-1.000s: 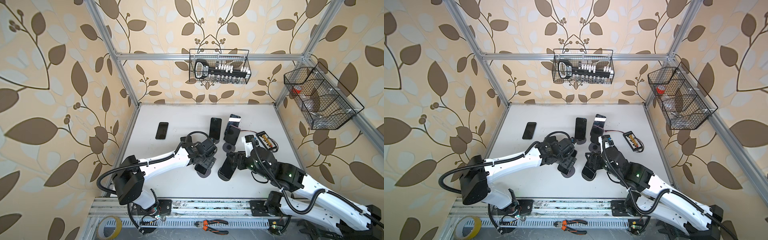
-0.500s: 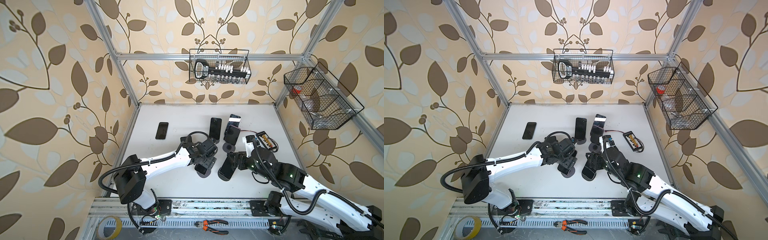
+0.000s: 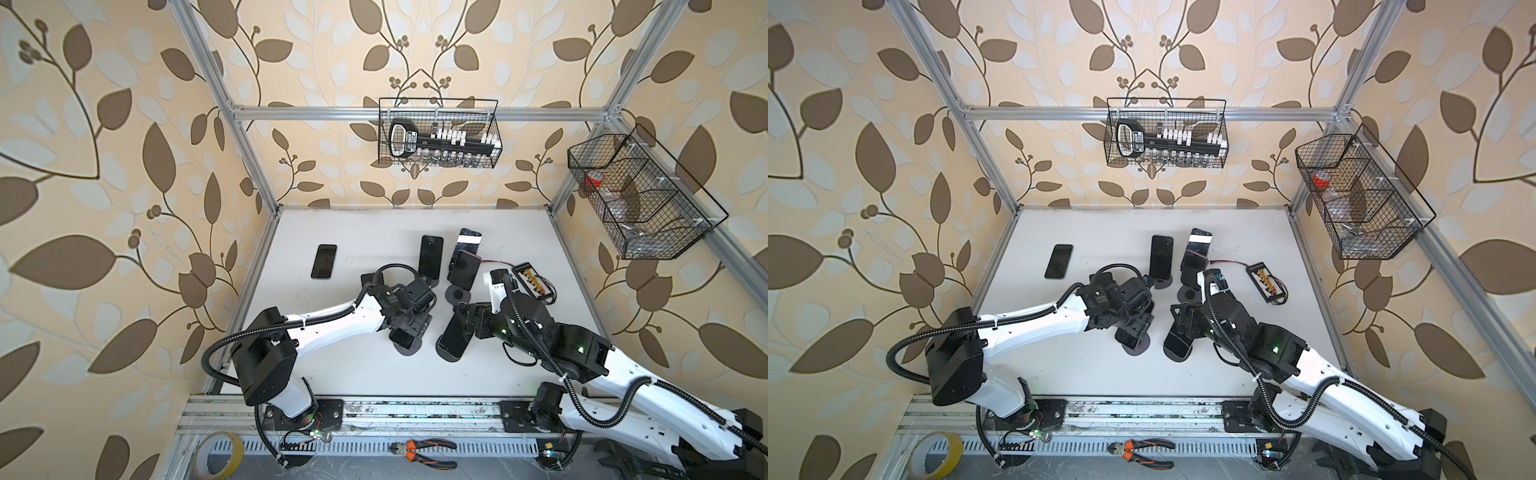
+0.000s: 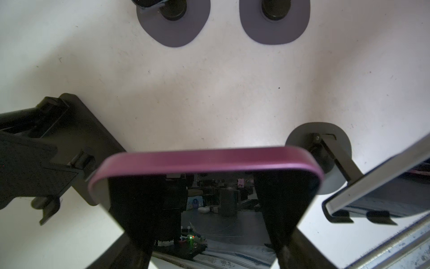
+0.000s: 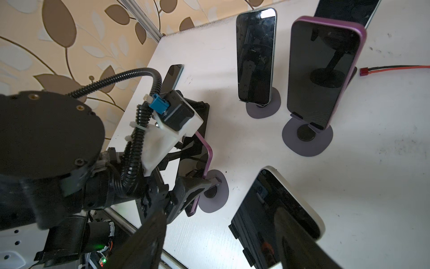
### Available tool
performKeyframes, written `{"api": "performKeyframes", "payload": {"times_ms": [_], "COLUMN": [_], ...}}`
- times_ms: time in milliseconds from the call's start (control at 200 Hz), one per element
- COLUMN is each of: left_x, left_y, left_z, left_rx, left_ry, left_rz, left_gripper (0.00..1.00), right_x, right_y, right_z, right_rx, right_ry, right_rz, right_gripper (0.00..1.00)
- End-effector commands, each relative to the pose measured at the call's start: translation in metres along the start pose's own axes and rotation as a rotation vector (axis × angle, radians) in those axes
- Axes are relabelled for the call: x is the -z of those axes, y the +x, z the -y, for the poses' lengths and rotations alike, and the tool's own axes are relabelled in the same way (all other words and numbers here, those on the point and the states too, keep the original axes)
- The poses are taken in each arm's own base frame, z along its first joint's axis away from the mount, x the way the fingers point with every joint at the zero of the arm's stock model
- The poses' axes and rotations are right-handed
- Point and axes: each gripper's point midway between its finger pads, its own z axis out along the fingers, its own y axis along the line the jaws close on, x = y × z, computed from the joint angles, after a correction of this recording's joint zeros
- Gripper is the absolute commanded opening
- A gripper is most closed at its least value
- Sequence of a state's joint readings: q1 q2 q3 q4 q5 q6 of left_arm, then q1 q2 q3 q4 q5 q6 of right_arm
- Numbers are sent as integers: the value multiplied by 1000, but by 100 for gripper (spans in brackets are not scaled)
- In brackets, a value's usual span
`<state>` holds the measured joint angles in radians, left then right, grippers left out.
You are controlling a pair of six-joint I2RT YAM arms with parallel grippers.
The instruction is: Remove the phone from the phone stand
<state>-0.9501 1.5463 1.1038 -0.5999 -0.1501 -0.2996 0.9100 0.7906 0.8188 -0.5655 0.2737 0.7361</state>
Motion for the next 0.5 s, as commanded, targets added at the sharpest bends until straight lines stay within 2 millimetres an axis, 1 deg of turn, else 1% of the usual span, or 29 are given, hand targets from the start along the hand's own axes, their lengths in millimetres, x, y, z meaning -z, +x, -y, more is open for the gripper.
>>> {"api": "performKeyframes", "payload": {"times_ms": [0,495], "left_x": [6,19], "left_y": [-6,-7], "left_z": [2,1], "left_rx": [19,59], "left_ry": [-7,13], "left_rz": [14,44], "left_gripper": [76,69], "right_x": [7,5], "right_y": [-8,-6], "right_z": [-5,-4], "right_rx": [1,-9], "right_ry": [-9,-8], "right_rz": [18,7], "right_gripper": [75,74]}}
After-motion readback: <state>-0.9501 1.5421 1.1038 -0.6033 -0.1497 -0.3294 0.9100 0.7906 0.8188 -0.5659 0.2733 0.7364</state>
